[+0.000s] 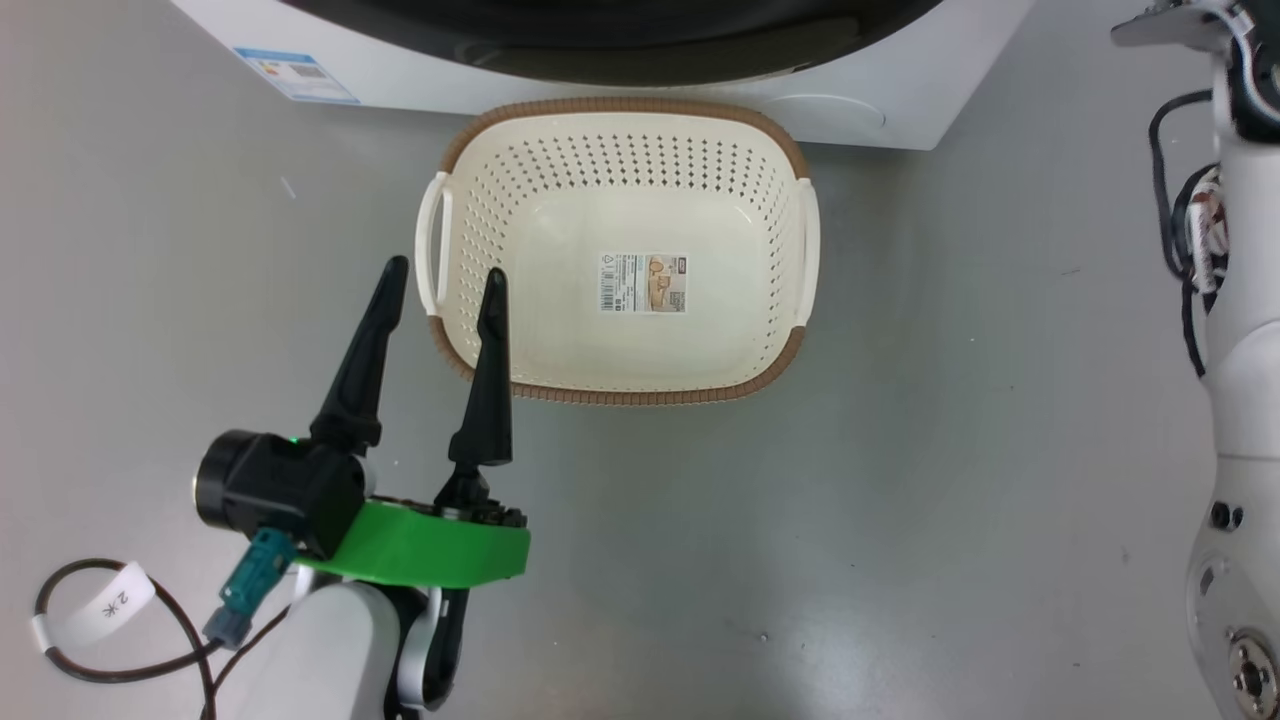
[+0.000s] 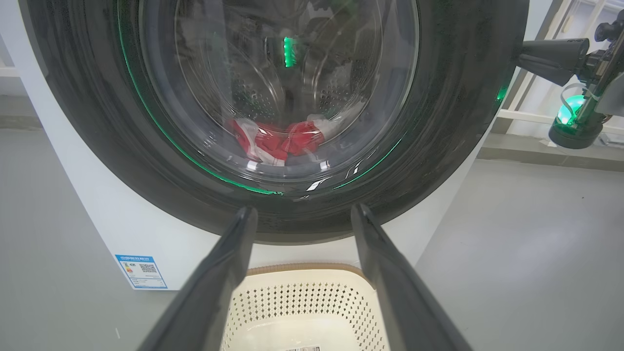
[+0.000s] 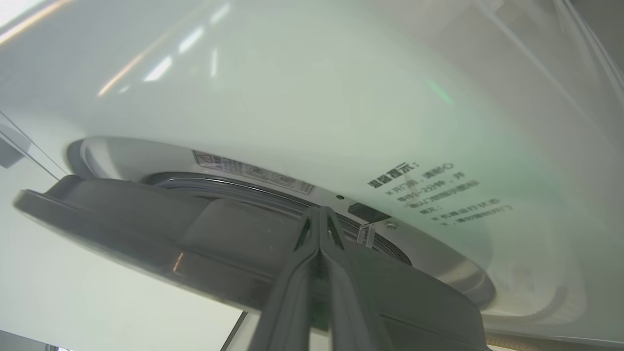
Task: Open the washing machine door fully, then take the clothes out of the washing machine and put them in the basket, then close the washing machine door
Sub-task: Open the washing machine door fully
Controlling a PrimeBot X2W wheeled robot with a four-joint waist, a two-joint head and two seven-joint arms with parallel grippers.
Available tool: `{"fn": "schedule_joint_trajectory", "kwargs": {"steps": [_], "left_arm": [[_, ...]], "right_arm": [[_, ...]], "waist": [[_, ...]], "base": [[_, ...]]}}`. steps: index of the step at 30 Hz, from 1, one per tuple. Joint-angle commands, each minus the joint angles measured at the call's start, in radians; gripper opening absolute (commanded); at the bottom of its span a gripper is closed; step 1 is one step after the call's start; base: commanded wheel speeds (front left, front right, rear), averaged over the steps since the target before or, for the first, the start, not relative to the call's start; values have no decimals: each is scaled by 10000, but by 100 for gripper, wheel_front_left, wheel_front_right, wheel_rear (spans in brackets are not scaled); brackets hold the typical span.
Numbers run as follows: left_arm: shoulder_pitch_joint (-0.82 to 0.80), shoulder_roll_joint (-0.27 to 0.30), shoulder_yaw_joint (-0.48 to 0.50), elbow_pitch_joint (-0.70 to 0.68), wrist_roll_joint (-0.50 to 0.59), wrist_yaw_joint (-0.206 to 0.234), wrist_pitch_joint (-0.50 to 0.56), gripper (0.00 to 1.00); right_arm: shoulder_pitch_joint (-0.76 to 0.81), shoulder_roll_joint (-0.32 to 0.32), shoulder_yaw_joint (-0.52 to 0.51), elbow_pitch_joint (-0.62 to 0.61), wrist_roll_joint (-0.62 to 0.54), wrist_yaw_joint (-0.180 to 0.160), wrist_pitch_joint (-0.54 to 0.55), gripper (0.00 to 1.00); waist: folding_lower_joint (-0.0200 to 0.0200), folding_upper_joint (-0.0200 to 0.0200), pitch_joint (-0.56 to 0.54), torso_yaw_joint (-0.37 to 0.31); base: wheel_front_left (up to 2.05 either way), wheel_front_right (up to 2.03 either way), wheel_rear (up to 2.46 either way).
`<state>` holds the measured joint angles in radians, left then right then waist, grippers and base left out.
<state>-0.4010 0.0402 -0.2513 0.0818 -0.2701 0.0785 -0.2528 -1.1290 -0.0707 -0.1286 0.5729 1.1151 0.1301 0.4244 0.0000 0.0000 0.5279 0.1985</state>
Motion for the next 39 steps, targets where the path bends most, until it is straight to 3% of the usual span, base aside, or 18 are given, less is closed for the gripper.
{"fn": "schedule_joint_trajectory", "kwargs": {"steps": [1,23,39], "left_arm": [[-122,130,281,-291,3,-39,-89,100],[-169,104,134,-126,-108,-111,-89,100],[-192,102,151,-156,-184,-26,-89,100]], "right_arm": [[-335,150,-1,-214,-134,6,128,0],[-2000,199,-867,1402,-1228,6,2985,0],[-1745,203,223,1139,412,6,4215,0]], "waist": [[0,0,32,41],[0,0,245,553],[0,0,174,365]], "base": [[0,0,0],[0,0,0],[0,0,0]]}}
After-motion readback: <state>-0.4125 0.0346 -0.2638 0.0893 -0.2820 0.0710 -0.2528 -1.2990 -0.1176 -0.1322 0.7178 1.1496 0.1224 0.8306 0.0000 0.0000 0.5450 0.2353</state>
